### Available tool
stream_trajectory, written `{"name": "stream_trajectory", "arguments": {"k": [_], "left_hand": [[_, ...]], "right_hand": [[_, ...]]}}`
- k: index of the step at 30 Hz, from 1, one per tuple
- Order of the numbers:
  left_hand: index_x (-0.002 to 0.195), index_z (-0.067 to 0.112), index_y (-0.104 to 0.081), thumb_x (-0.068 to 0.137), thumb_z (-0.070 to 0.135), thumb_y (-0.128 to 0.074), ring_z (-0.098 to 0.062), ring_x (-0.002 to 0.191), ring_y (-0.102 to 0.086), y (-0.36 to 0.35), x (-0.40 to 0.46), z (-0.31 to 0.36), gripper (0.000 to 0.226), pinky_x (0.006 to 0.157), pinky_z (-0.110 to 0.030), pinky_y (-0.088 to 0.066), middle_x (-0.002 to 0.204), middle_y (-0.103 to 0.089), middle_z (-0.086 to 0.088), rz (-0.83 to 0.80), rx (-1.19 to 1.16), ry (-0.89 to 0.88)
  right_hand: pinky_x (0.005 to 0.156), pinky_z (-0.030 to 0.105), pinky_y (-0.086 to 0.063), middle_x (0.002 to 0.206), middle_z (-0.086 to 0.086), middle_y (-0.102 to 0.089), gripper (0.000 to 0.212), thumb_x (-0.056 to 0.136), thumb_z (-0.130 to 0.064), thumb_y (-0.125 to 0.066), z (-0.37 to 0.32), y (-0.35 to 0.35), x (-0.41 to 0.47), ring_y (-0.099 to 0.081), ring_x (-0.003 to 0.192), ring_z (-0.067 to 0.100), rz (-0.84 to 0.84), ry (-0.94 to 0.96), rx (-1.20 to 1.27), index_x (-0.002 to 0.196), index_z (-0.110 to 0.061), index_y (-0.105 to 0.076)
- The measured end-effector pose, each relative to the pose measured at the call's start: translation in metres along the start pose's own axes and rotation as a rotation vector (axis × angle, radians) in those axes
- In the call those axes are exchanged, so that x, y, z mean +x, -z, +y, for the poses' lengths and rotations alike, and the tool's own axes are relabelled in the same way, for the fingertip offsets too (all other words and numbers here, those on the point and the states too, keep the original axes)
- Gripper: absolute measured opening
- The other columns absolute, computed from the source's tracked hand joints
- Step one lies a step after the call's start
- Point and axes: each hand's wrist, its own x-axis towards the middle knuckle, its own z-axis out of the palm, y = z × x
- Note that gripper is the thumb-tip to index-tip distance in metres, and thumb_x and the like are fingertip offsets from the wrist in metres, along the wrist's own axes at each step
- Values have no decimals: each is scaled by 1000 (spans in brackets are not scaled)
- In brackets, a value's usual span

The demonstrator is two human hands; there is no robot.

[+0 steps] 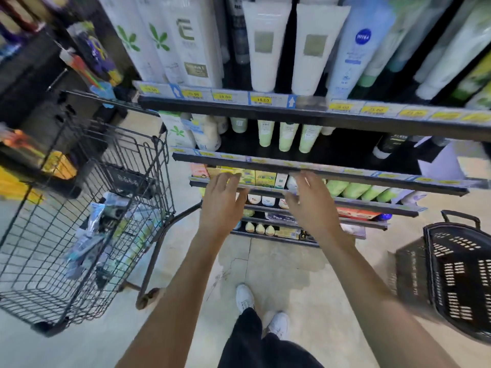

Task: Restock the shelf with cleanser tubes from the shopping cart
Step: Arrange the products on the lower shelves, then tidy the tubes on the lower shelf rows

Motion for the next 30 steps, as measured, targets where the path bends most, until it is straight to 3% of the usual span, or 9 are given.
{"name": "stream_trajectory", "arguments": {"k": [4, 9, 12, 17, 24, 30], "left_hand": [[125, 6, -65, 98, 30, -60, -42, 106, -60, 50, -45, -2, 37, 93, -52, -51, 119, -66, -17, 88, 33, 74], [122, 12, -66, 99, 38, -53, -36, 102, -61, 88, -99, -20, 37, 92, -46, -48, 113, -65, -9, 126, 92, 268], [129, 17, -64, 101, 36, -59, -33, 112, -60, 99, -125, -40, 35, 100, -45, -44, 123, -64, -6, 95, 120, 380], [132, 18, -62, 100, 39, -58, -35, 115, -59, 124, -153, -88, 39, 99, -50, -49, 126, -64, -7, 55, 126, 527], [135, 12, -61, 101, 37, -59, -40, 118, -57, 163, -189, -155, 42, 103, -52, -47, 130, -63, -13, 94, 140, 691], [149, 18, -51, 106, 45, -48, -35, 135, -47, 179, -216, -200, 51, 115, -48, -35, 147, -53, -10, 29, 108, 863]], "right_hand": [[116, 49, -39, 142, 16, -55, 47, 103, -35, -57, -47, 2, -41, -47, 137, 37, -15, 160, 18, 142, -9, -56], [119, 46, -37, 154, 8, -47, 46, 104, -37, -53, -99, -3, -59, -37, 148, 28, -125, 301, 70, 146, -17, -54], [119, 42, -35, 157, 3, -43, 47, 105, -40, -52, -132, -15, -57, -33, 149, 25, -208, 358, 85, 149, -22, -51], [117, 45, -38, 151, 8, -48, 46, 103, -33, -57, -193, -45, -49, -39, 145, 29, -281, 465, 106, 147, -20, -54], [119, 48, -36, 154, 3, -46, 48, 104, -43, -49, -282, -91, -44, -36, 146, 25, -393, 529, 138, 148, -23, -54], [115, 40, -37, 155, -3, -44, 48, 106, -41, -50, -329, -119, -38, -35, 144, 19, -485, 571, 86, 150, -23, -49]]}}
